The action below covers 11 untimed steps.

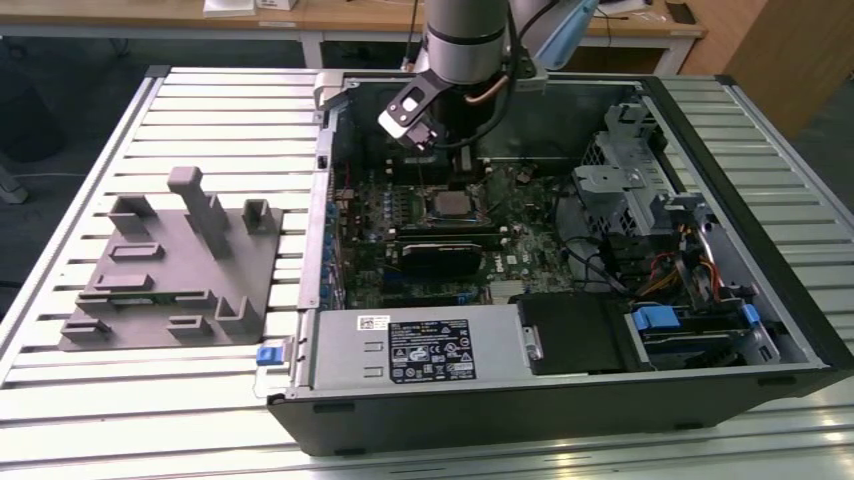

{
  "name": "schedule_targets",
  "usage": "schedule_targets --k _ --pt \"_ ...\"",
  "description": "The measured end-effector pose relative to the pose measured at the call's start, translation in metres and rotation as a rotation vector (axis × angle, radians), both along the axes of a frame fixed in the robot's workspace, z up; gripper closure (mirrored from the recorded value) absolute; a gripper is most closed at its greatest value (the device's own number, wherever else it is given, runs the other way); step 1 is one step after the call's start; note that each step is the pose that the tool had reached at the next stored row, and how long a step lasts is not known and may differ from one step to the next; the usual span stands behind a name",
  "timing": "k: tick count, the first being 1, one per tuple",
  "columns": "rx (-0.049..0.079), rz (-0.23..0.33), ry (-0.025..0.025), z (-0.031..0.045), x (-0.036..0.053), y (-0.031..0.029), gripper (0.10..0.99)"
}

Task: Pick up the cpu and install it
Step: 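Close the cpu cover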

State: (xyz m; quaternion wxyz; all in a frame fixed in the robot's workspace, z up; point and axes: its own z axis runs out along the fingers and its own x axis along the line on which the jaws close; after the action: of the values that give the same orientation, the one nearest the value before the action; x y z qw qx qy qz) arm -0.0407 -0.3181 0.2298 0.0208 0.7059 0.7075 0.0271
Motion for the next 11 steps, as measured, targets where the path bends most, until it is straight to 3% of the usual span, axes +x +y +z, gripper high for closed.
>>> schedule_targets --k 7,11 --pt "0.0 0.0 0.0037 0.0138 0.0002 0.0 0.98" --pt "0.0 0.0 0.0093 0.0271 0.0005 0.0 0.98"
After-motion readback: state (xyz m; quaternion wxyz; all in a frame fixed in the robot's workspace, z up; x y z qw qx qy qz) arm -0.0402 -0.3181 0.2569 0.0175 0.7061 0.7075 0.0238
